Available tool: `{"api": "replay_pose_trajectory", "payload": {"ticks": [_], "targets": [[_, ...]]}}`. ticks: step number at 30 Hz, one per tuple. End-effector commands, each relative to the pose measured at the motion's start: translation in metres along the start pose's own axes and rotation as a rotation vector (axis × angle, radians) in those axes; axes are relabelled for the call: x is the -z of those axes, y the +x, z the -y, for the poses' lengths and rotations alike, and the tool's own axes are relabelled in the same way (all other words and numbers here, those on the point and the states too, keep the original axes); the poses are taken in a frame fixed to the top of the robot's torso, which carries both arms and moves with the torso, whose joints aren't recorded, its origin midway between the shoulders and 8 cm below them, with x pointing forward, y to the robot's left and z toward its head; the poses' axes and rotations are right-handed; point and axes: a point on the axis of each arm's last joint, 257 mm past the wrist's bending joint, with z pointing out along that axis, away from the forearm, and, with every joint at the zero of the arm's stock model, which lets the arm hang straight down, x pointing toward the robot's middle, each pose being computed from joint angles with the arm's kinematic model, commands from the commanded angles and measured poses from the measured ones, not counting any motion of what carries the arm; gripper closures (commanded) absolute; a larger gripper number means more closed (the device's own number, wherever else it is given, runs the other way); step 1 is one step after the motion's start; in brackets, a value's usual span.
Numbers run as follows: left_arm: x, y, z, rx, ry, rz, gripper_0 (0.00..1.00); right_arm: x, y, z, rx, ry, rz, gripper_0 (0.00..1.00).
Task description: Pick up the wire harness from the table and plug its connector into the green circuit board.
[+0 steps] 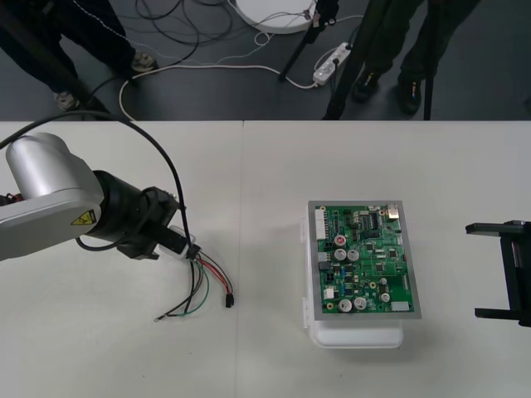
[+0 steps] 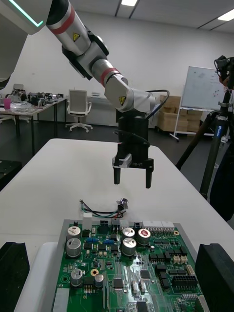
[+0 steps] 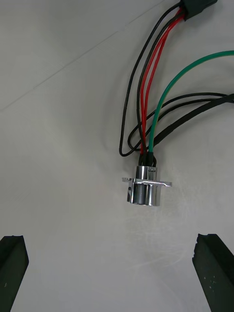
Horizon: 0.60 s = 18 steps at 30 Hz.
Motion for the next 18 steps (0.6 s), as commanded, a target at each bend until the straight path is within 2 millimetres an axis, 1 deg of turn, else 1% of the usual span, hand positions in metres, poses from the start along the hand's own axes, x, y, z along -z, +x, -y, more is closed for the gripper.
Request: {"api": "replay_pose_trajectory", "payload": {"ticks": [1, 5, 8, 11, 18], "targets": [[0.005, -0.021, -0.032, -0.100, -0.094, -0.016, 0.00, 0.003, -0.006, 0.009, 0.006, -0.009, -0.002, 0.00], [0.001, -0.019, -0.034, -0.135, -0.114, -0.065, 0.00, 0.003, -0.006, 0.009, -0.005, -0.009, -0.002, 0.00], [-0.004, -0.022, -0.033, -0.144, -0.119, -0.077, 0.00, 0.004, -0.006, 0.010, -0.017, -0.006, -0.003, 0.00], [-0.007, -0.024, -0.030, -0.156, -0.107, -0.085, 0.00, 0.005, -0.005, 0.012, -0.025, -0.002, -0.005, 0.00], [-0.012, -0.021, -0.021, -0.178, -0.072, -0.133, 0.01, 0.004, -0.004, 0.013, -0.038, 0.002, -0.005, 0.00]]}}
